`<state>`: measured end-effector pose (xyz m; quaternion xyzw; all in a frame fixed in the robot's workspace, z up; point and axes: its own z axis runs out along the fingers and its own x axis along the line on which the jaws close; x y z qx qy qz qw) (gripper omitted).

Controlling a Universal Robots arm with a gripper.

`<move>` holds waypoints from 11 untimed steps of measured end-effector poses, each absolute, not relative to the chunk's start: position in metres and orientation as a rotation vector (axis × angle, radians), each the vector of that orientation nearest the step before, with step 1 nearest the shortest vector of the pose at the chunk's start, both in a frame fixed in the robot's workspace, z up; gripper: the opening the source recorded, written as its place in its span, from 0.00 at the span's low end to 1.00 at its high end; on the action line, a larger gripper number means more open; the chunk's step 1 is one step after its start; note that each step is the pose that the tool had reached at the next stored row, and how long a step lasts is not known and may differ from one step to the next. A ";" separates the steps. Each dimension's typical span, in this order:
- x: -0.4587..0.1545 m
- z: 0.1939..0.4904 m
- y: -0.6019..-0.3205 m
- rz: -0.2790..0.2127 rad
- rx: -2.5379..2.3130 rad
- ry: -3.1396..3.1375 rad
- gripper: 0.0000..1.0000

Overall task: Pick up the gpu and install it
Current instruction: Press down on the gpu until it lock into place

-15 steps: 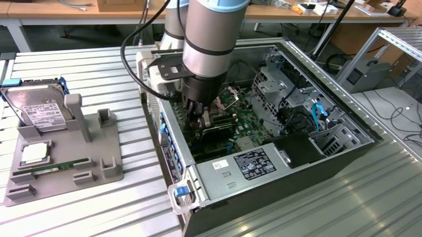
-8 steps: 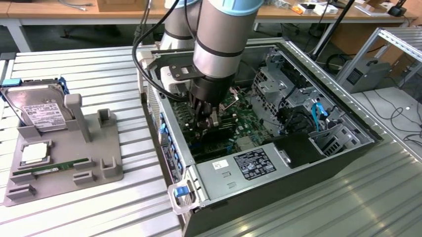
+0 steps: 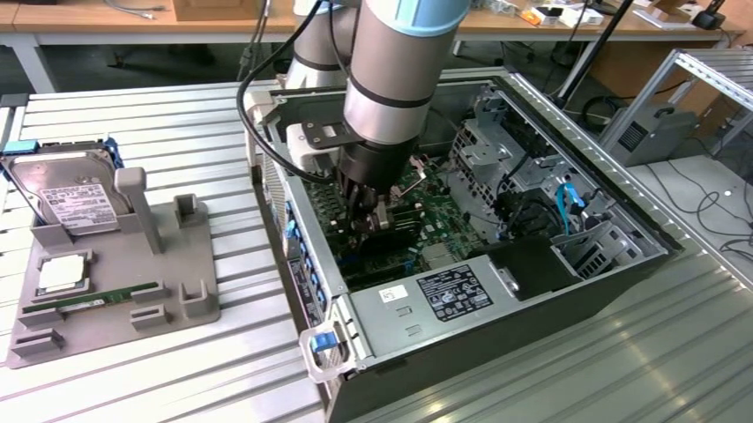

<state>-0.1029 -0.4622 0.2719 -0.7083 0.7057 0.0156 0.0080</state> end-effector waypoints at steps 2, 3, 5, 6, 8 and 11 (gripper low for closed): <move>-0.103 0.270 -0.462 0.049 -2.213 2.205 0.11; -0.103 0.269 -0.462 0.049 -2.214 2.206 0.11; -0.103 0.269 -0.462 0.049 -2.214 2.205 0.11; -0.103 0.270 -0.462 0.049 -2.213 2.205 0.11; -0.103 0.272 -0.462 0.050 -2.211 2.203 0.11; -0.103 0.280 -0.462 0.049 -2.213 2.205 0.11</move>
